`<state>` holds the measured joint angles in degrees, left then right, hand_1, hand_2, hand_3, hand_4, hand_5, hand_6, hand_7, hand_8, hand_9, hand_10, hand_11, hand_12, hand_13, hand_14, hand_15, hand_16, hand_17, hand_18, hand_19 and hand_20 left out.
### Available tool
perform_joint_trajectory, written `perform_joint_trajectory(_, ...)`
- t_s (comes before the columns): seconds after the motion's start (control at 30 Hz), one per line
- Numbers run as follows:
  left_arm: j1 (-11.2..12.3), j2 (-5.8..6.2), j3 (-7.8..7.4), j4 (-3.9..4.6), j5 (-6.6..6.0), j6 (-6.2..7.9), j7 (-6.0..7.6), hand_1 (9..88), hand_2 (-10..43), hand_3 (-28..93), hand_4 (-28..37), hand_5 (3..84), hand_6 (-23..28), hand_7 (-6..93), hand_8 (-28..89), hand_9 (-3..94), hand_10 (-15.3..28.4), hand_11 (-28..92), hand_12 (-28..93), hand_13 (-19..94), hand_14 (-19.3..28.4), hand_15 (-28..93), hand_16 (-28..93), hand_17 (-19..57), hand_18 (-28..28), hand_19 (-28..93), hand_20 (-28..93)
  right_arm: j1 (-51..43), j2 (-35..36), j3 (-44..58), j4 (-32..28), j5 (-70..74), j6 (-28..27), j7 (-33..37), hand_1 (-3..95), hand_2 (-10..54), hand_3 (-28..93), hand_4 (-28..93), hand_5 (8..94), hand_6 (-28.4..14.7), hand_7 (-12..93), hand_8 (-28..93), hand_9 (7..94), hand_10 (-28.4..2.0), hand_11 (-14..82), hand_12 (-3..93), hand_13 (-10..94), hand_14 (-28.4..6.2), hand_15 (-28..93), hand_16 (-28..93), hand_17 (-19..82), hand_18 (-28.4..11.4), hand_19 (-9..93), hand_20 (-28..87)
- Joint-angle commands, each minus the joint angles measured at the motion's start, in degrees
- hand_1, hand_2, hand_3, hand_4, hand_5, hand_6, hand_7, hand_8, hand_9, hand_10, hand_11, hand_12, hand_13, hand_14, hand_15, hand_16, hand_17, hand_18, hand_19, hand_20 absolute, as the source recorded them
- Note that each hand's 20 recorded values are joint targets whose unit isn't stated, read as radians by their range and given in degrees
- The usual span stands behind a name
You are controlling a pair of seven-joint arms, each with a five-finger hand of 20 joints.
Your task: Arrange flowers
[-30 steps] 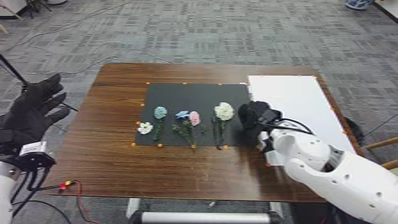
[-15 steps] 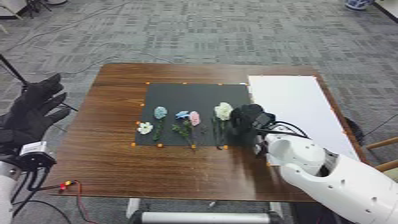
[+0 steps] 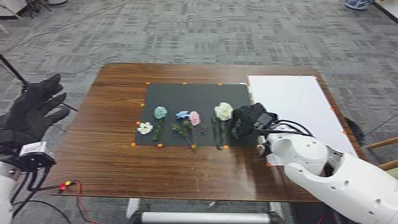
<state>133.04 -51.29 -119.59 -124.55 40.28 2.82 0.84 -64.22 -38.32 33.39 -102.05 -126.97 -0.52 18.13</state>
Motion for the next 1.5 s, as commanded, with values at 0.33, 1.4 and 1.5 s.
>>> perform_joint_trajectory(0.33, 0.3, -0.07, -0.32, -0.23, -0.2, -0.77, -0.17, 29.8, -3.1, 45, -28.3, 17.7, 1.3, 18.7, -8, 10.4, 7.9, 17, 20, 1, 10.7, 33, -5, -14.4, 19.0, 31, 10, -1.8, 2.2, 5.1, -2.3, -0.9, 4.9, 3.7, 30.8, -9.5, 93, -27, 41.8, -2.0, 44, -18, 43.4, -13.3, 43.1, 30.2, 55, -9.8, 83, 36, 25, -20.8, 80, 57)
perform_joint_trajectory(1.4, -3.1, -7.19, 5.48, -5.52, 9.73, -7.02, -1.13, 39.3, -1.4, 20, -22.4, 15.9, 1.2, 18.2, -7, 8.3, 7.5, 16, 22, -1, 10.4, 31, -5, -15.0, 23.0, 34, 8, -50.0, -27.9, 62.8, -7.0, 79.2, -14.6, -33.9, 9.0, -5.3, 82, -26, 25.1, -1.7, 5, -6, 20.9, -10.4, -3.0, 17.9, 12, -13.1, -7, 30, -10, -25.7, 34, 4)
perform_joint_trajectory(1.5, -2.5, -7.55, 7.65, -4.99, 9.82, -4.12, 0.56, 35.2, -3.7, 35, -26.9, 15.5, 1.1, 17.9, -7, 7.9, 7.3, 14, 25, -2, 10.2, 30, -4, -15.2, 23.4, 34, 7, -50.1, -28.2, 62.2, -7.4, 78.9, -14.9, -32.7, 9.5, -6.3, 82, -26, 25.3, -2.5, 6, -6, 21.2, -10.9, -2.3, 19.3, 12, -12.8, -6, 32, -10, -25.3, 35, 4)
